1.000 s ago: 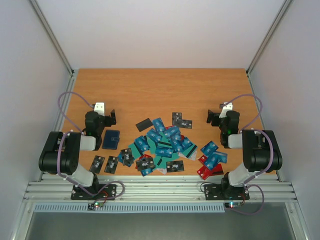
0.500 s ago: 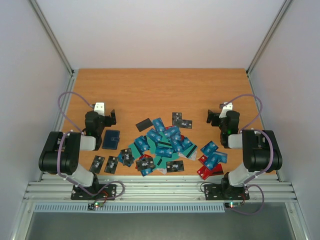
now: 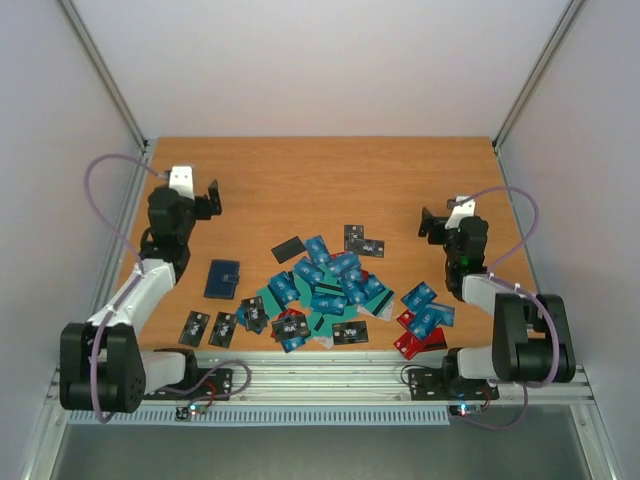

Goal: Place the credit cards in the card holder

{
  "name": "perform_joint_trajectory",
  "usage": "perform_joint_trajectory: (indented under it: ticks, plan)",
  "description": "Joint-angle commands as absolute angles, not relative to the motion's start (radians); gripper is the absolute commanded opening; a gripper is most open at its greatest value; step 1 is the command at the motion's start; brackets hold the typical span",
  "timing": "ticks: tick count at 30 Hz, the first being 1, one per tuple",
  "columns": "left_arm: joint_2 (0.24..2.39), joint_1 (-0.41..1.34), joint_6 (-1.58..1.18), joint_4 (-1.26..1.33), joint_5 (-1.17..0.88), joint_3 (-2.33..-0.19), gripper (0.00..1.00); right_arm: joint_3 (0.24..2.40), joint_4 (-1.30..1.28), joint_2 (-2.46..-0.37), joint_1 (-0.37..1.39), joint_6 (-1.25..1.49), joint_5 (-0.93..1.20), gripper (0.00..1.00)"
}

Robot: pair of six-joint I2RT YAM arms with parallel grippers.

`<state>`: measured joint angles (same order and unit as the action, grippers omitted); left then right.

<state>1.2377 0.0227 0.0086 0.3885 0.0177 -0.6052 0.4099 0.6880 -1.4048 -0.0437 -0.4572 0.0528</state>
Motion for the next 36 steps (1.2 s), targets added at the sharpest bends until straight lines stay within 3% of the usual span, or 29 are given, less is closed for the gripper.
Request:
perform_joint_trajectory:
  ticks: [1, 8, 12, 20, 28, 36]
  plan:
    - [1.170, 0.018, -0.043, -0.010, 0.071, -0.811, 0.99, 0.501, 0.579, -1.289, -0.029, -0.425, 0.008, 0.99]
    - [1.042, 0.018, -0.122, -0.371, -0.008, -0.974, 0.99, 0.852, 0.051, -1.210, -0.029, -0.226, 0.005, 0.99]
    - [1.006, 0.018, -0.125, -0.587, -0.069, -1.079, 0.99, 1.034, -0.208, -1.264, -0.029, -0.122, 0.162, 0.99]
    - [1.003, 0.018, -0.192, -0.994, -0.069, -1.203, 0.99, 1.297, -0.607, -1.411, -0.030, -0.091, 0.249, 0.98]
    - [1.016, 0.018, -0.272, -1.213, -0.119, -1.163, 0.99, 1.319, -0.851, -1.427, 0.016, -0.057, 0.310, 0.98]
    - [1.128, 0.018, -0.302, -1.232, -0.165, -1.085, 0.99, 1.266, -1.013, -1.334, 0.179, -0.048, 0.200, 0.98]
